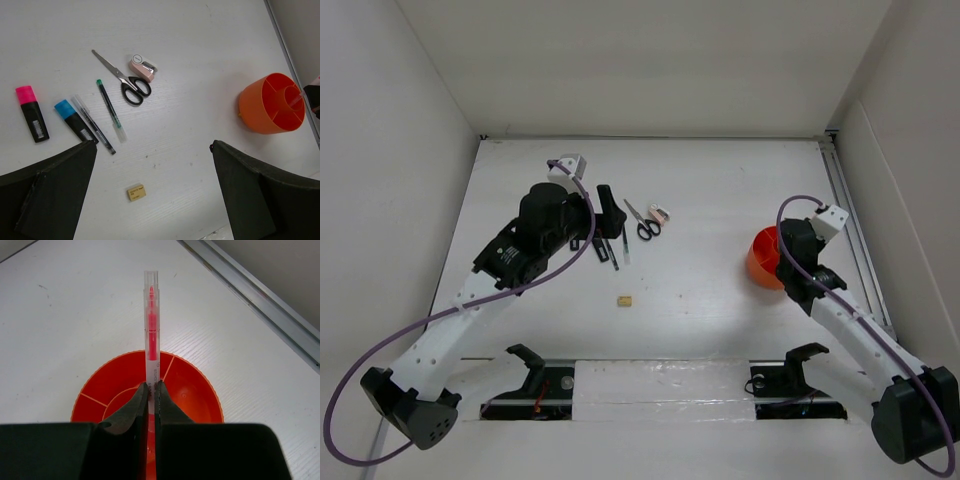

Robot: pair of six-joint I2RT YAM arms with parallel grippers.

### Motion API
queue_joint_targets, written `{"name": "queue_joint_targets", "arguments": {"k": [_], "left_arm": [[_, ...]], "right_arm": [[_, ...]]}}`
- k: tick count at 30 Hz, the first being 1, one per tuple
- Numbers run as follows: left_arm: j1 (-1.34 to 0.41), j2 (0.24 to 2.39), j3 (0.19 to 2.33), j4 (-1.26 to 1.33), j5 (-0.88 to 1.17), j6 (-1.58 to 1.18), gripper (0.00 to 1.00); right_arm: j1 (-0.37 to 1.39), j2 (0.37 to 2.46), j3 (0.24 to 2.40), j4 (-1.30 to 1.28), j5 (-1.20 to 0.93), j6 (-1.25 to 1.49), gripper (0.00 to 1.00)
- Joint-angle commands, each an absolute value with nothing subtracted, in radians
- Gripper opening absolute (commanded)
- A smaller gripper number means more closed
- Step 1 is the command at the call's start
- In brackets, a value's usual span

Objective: Sort the stationery into containers
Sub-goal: Place the stationery into the container

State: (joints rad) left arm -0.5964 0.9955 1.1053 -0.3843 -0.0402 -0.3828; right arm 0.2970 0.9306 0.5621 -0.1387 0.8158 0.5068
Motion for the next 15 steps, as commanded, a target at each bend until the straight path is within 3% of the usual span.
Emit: {"name": "queue_joint_targets", "arguments": {"k": [1,3,12,15], "left_arm": [[-0.58,0.971,1.098,-0.331,-0.017,-0.382,0.99],[-0.58,0.962,1.098,-0.331,-0.017,-0.382,0.99],[-0.58,0.962,1.098,-0.331,-0.008,-0.382,0.99],[-0.58,0.962,1.098,-0.331,-0.008,-0.382,0.99]], "right_arm": [[0.307,0.936,0.621,-0.166,0.822,0.52,0.06],[0.307,0.936,0.621,-0.166,0.822,0.52,0.08],[0.307,0.936,0.621,-0.179,0.822,0.541,0.31],[0.307,0.936,0.621,-0.179,0.822,0.541,0.34]]}}
